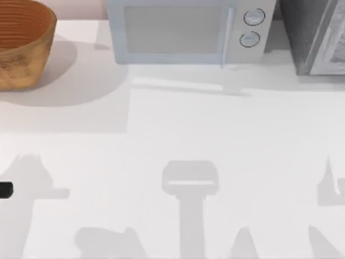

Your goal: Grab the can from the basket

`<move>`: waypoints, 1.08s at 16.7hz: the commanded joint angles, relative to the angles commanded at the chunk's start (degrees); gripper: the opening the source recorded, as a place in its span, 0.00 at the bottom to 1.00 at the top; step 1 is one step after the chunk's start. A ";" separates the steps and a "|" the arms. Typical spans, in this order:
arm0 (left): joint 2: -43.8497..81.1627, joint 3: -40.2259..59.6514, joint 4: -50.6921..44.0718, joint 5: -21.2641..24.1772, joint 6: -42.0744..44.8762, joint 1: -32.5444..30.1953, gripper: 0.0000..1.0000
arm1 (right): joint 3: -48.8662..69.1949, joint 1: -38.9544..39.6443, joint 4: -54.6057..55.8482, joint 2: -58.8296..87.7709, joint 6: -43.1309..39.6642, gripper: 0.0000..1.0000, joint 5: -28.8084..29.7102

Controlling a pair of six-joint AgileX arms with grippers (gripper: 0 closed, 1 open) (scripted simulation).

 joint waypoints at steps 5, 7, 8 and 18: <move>-7.86 -7.43 4.28 -0.97 -1.60 -0.31 0.00 | 0.00 0.00 0.00 0.00 0.00 1.00 0.00; -7.86 -7.43 4.28 -0.97 -1.60 -0.31 0.00 | 0.00 0.00 0.00 0.00 0.00 1.00 0.00; -7.86 -7.43 4.28 -0.97 -1.60 -0.31 0.00 | 0.00 0.00 0.00 0.00 0.00 1.00 0.00; 6.95 -0.55 11.37 7.01 -0.34 0.12 0.00 | 0.00 0.00 0.00 0.00 0.00 1.00 0.00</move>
